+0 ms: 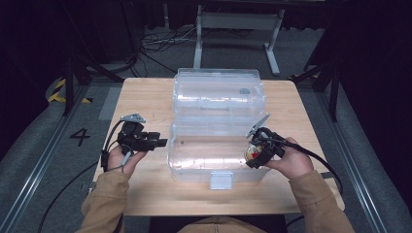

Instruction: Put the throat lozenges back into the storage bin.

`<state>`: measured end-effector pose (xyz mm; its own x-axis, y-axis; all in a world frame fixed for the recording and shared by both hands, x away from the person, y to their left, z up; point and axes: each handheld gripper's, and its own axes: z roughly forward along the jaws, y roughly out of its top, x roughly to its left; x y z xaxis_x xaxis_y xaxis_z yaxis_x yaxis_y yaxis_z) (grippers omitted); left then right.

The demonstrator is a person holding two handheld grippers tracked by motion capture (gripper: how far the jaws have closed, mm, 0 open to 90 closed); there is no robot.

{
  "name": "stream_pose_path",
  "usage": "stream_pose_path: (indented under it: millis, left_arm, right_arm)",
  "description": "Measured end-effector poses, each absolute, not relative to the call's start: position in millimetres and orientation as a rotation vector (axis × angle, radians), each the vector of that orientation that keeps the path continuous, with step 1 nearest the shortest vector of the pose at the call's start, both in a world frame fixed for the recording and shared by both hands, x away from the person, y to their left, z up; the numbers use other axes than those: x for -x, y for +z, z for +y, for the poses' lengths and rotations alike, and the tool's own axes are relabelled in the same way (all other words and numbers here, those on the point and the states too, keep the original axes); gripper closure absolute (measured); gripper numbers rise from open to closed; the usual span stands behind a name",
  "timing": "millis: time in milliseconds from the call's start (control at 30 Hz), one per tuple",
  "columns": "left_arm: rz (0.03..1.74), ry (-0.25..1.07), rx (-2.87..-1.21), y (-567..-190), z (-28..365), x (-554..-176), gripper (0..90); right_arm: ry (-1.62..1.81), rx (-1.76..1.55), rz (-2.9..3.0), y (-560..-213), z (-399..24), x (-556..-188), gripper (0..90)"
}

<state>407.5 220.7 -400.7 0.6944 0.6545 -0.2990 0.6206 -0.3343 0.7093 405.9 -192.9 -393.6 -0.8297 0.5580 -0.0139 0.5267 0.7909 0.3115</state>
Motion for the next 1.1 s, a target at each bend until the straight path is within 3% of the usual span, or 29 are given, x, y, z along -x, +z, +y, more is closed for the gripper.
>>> stream_pose_path:
  millis: [1100]
  left_arm:
    - [0.982, 0.045, -2.042, -402, 222, -408, 50.4]
  right_arm:
    - [0.338, -0.895, 2.882, -414, -185, -411, 20.0]
